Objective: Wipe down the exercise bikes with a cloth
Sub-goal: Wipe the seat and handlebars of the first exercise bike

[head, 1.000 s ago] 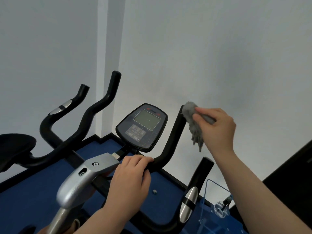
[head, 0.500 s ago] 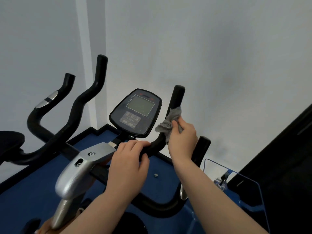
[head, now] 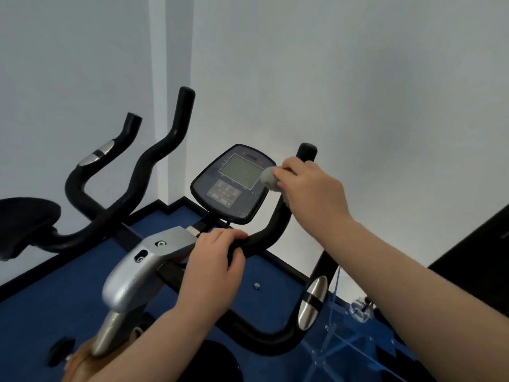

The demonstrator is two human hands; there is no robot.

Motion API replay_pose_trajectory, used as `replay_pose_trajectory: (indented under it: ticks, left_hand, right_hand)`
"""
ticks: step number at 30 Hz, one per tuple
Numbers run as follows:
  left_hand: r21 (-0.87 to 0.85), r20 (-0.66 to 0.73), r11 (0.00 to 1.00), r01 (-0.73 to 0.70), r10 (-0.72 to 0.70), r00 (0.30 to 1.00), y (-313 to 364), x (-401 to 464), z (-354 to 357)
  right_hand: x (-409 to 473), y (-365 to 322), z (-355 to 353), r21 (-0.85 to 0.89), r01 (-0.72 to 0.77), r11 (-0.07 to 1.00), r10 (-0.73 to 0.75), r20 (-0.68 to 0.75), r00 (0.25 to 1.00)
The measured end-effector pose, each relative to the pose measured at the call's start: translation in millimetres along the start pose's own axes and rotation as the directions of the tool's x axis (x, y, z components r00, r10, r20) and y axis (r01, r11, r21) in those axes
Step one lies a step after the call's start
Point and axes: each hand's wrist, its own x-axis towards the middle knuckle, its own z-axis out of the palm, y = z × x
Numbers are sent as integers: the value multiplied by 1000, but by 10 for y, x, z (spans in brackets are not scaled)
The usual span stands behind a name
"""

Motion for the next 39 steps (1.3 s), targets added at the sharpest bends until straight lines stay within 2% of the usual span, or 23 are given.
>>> replay_pose_trajectory:
  ticks: [1,3,7,10,12,16,21,24,27,32,36,39]
  left_hand:
    - [7,1,1000,5,-5,1000,3,-10,-13]
    - [35,2,999,15,-15,1000,7,-24,-49]
    - [128,-16,992,21,-19,1000,56,-106,-167]
    - [164,-31,985,51,-46,998,46,-310,-289]
    - [177,-65,980,92,-81,995,-5,-501,-362]
    - [173,-173,962,209,-179,968,-64,-827,-381]
    - [36,-326,940,338,-309,894,-110,-1035,-264]
    - [-143,-394,918,370,-396,829,-146,-1127,-197]
    - [-255,-420,897,360,-438,795,-160,-1180,-157]
    - [-327,-462,882,340,-463,756,-182,-1207,-129]
    - [-394,-473,854,339,-505,722,-188,-1221,-104]
    - [-403,-487,853,332,-507,711,-198,-1245,-94]
  right_hand:
    - [41,43,55,-71,37,997,-28,124,992]
    - [34,84,138,-84,86,993,-66,219,974]
    - [-32,-18,216,109,51,993,-73,214,974]
    - [-153,-124,205,256,-34,966,-17,194,981]
    - [-330,-277,218,329,-51,943,9,128,992]
    - [-586,-491,313,571,-182,800,201,30,979]
    - [-686,-614,403,681,-207,702,277,6,961]
    - [-792,-813,406,715,-153,682,241,-22,970]
    - [-819,-965,418,752,-106,650,198,-33,980]
    - [-909,-1268,420,827,-21,562,47,-7,999]
    - [-853,-1159,442,904,-4,428,-21,14,1000]
    - [-922,-1205,391,927,28,373,-195,48,980]
